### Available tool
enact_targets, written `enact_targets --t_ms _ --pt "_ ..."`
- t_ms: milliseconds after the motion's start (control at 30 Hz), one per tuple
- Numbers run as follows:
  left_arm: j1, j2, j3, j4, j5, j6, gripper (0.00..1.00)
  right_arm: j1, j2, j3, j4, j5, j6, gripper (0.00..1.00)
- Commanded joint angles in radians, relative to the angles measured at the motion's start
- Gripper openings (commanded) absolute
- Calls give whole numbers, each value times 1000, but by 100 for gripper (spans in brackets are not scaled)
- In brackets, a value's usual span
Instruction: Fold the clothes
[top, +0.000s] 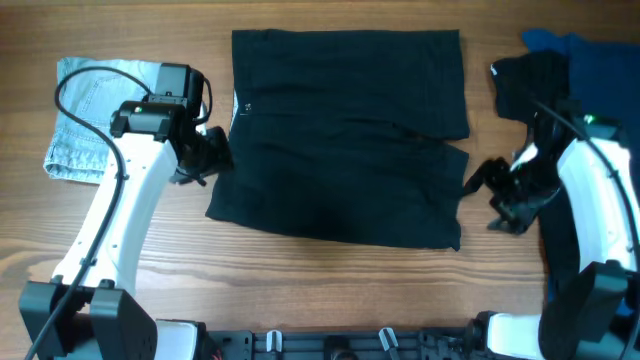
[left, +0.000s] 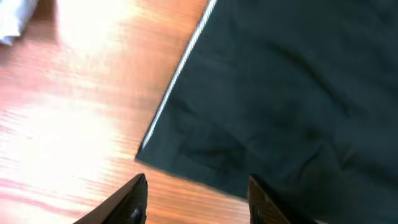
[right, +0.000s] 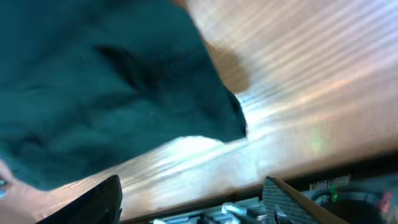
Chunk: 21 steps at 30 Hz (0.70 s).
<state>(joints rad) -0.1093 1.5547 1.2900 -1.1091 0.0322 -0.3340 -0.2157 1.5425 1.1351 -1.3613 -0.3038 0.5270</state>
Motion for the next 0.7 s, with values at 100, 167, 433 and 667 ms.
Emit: enact_targets --t_ms 100,167,433,667 --pt "15 4 -3 40 -25 12 52 63 -68 -316 239 -145 217 72" --pt "15 5 -3 42 -23 12 52 87 -67 -369 324 -140 248 72" --pt "15 5 -8 50 -23 5 52 95 -67 -408 452 72 340 60" --pt "15 21 -15 48 -23 -14 60 95 -67 -410 427 42 367 65"
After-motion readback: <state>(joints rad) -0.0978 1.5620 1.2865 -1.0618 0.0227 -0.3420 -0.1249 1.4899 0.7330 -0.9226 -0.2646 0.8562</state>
